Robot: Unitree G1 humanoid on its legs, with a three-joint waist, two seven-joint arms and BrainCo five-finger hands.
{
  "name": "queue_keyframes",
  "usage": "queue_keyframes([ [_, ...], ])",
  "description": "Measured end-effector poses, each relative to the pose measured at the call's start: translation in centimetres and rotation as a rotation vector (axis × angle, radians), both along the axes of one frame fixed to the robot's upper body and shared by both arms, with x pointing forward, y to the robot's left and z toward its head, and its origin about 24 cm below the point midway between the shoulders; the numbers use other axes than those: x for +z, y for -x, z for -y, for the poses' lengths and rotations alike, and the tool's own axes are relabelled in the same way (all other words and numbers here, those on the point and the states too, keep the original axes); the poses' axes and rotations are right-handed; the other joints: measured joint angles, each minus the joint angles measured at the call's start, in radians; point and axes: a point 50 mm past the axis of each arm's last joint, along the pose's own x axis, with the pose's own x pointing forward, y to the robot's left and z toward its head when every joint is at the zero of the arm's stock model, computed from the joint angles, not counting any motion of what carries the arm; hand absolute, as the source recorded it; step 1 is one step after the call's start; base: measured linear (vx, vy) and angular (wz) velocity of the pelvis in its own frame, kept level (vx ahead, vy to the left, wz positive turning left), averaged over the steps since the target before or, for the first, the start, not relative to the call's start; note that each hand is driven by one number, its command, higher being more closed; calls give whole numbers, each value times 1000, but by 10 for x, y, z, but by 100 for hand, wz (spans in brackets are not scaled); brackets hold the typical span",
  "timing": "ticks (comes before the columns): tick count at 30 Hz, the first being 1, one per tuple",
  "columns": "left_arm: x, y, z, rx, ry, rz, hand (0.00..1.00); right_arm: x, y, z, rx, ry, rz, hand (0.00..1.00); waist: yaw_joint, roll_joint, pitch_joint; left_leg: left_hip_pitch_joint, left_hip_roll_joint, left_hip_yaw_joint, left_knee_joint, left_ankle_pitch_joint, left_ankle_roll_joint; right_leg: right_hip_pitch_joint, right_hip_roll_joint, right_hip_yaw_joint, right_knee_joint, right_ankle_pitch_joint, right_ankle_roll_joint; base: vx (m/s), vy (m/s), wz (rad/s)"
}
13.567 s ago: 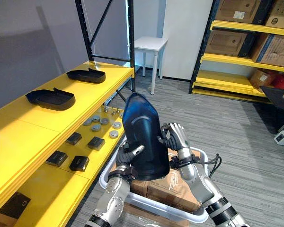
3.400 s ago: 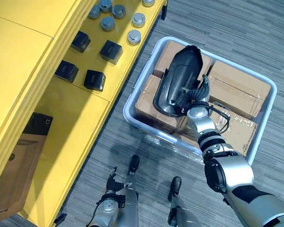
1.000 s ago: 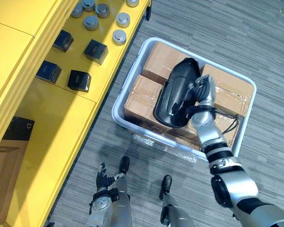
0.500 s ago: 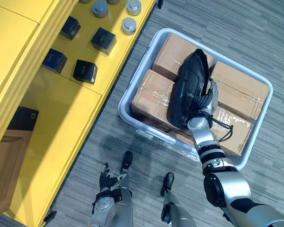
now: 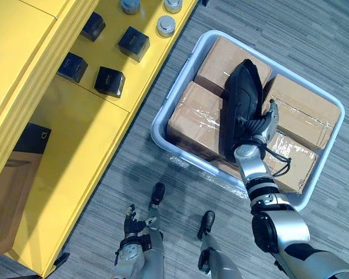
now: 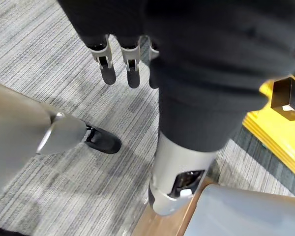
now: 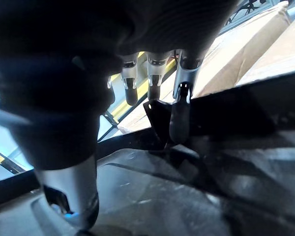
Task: Walk over and take plastic housings, then place them on the shelf
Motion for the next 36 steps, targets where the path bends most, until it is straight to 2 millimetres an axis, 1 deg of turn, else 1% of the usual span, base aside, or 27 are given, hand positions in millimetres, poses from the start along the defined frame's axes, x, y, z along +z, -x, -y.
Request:
queue_keyframes([
  [2, 1, -1, 0, 0, 1, 6, 0, 1, 6, -1, 6, -7, 37, 0, -1, 0, 0, 2, -1, 0, 0, 0, 0, 2, -2, -1, 0, 0, 0, 106, -18, 0],
  [5, 1, -1, 0, 2, 0, 7, 0, 12, 18, -2, 19, 13, 137, 0, -4, 0, 0, 8, -1, 1, 0, 0, 0, 6, -3, -3, 0, 0, 0, 112, -24, -1],
  [7, 1, -1, -3, 16, 3, 5, 0, 25, 28, -1, 27, 26, 233, 0, -8, 0, 0, 16, -1, 2, 0, 0, 0, 13, -4, -4, 0, 0, 0, 89, -25, -1],
  [10, 2, 3, -6, 26, 3, 13, 0, 57, 51, -3, 57, 69, 450, 0, -23, 0, 0, 32, -3, 9, 0, -1, 0, 25, -5, -1, 2, -2, 0, 102, -36, -4],
  [12, 1, 5, -8, 34, 3, 11, 0, 68, 60, -2, 59, 77, 519, 0, -32, 0, 0, 35, -3, 11, 0, -1, -1, 27, -5, 0, 2, -2, -1, 62, -30, -4],
  [14, 0, 8, -9, 38, 4, 7, 0, 72, 67, 0, 56, 88, 562, 0, -34, 0, 0, 39, -2, 13, 0, -1, -1, 29, -4, 2, 3, -2, -1, 66, -35, -4],
  [18, -1, 10, -12, 54, 8, 5, 0, 65, 69, 3, 43, 104, 546, 0, -39, -1, 0, 48, -1, 23, 0, -1, 0, 31, -3, 14, 7, -2, -1, 64, -34, -6],
  [21, 0, 9, -14, 61, 1, 8, 0, 60, 66, 5, 38, 109, 513, 0, -43, -1, 0, 51, 0, 26, 0, -1, 0, 31, -3, 17, 9, -2, -1, 67, -33, -4],
  [23, 0, 9, -15, 61, 1, 10, 0, 51, 57, 8, 34, 126, 434, 0, -42, -1, -1, 51, 1, 27, 0, -1, 0, 31, -2, 18, 9, -2, -1, 60, -30, -2],
  [25, 0, 9, -14, 60, 1, 9, 0, 33, 38, 10, 35, 131, 284, 0, -40, -1, -1, 47, 2, 28, 0, -1, 0, 26, -1, 19, 9, -2, -1, 60, -30, -3],
  [29, -2, 10, -13, 59, 6, 3, 0, 17, 24, 13, 29, 113, 163, 0, -37, -1, -1, 29, 2, 23, 0, 0, 0, 13, 1, 17, 6, -1, -1, 78, -26, 3],
  [32, -2, 10, -13, 59, 7, 2, 0, 7, 13, 24, 5, 46, 77, 0, -28, -1, -1, 22, 1, 16, 0, 0, 0, 12, 2, 14, 2, -1, -1, 92, -20, 7],
  [34, -4, 11, -13, 59, 5, -8, 0, 1, 7, 25, 6, 36, 28, 0, -26, -1, 0, 20, 0, 15, 0, 0, 0, 11, 1, 13, 1, -1, -1, 96, -18, 4],
  [36, -6, 12, -13, 59, 5, -18, 0, -7, -1, 32, 11, 19, -49, 0, -15, -1, 0, 16, -1, 13, 0, 0, 0, 8, 1, 12, 1, -1, -1, 97, -18, 2],
])
